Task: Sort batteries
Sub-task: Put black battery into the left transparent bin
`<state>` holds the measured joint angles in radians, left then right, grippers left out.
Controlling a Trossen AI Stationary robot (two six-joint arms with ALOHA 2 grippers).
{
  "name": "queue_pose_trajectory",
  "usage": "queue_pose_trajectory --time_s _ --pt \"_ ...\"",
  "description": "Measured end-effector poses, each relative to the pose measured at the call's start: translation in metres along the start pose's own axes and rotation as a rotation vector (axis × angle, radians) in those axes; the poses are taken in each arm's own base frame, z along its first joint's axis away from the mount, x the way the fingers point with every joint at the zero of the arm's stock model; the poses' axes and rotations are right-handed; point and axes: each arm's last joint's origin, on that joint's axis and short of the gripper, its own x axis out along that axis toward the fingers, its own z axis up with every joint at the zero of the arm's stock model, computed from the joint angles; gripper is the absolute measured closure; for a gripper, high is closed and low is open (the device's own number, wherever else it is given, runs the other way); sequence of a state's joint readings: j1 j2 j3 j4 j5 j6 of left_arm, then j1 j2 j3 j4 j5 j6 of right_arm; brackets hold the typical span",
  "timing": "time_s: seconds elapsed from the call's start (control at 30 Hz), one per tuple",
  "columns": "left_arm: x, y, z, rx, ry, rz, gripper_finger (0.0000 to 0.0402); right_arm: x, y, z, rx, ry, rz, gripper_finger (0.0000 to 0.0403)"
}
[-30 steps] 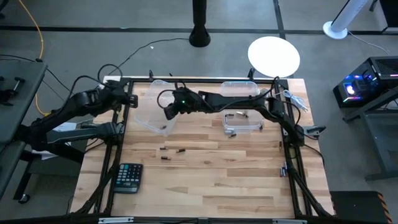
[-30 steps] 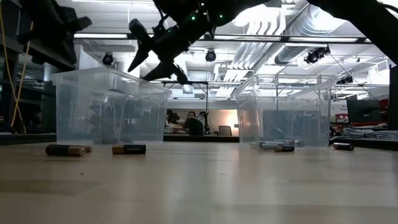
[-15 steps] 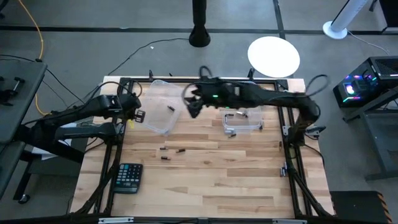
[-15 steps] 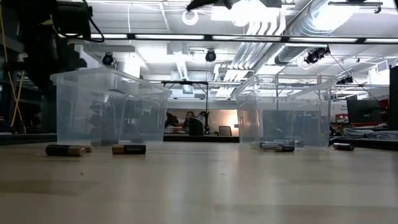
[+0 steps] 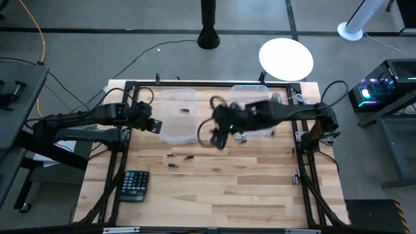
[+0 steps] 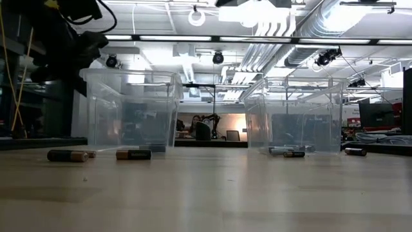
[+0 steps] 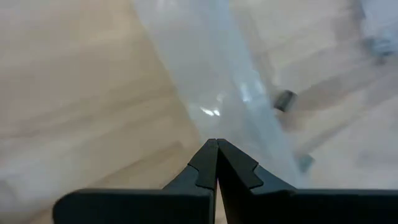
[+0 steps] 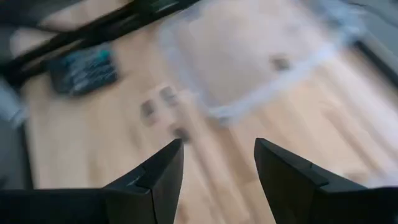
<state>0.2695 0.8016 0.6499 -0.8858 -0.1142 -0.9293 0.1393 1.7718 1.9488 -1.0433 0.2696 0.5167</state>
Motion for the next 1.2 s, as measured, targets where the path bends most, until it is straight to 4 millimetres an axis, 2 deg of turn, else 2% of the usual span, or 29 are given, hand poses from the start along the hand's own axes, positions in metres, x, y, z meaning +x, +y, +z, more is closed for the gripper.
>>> queue_pose_trajectory --time_s 0.07,0.13,0.33,0.47,0.6,0.73,1.0,1.2 --pt "-0.006 0.004 0.001 0.006 -0.046 0.060 0.0402 0.014 0.016 -0.005 -0.086 0.025 0.071 0.0211" --pt "-0.018 0.007 0.003 0.006 -0.113 0.097 0.0402 0.035 0.032 -0.012 -0.166 0.058 0.120 0.0211" --pt "-0.066 0.013 0.010 0.021 -0.355 0.032 0.0401 0.136 0.071 -0.042 -0.315 0.161 0.266 0.0211" --pt "-0.097 0.020 0.009 0.034 -0.475 -0.075 0.0402 0.204 0.080 -0.070 -0.412 0.188 0.250 0.0211" --pt "-0.117 0.032 0.004 0.008 -0.555 -0.160 0.0402 0.247 0.077 -0.095 -0.473 0.211 0.137 0.0211" --pt "-0.127 0.044 -0.003 -0.035 -0.613 -0.210 0.0401 0.265 0.072 -0.106 -0.493 0.216 0.038 0.0211" --pt "-0.131 0.049 -0.006 -0.069 -0.629 -0.242 0.0402 0.261 0.066 -0.096 -0.525 0.170 -0.019 0.0211" --pt "-0.131 0.049 -0.006 -0.062 -0.630 -0.239 0.0402 0.266 0.052 -0.086 -0.508 0.167 -0.032 0.0211"
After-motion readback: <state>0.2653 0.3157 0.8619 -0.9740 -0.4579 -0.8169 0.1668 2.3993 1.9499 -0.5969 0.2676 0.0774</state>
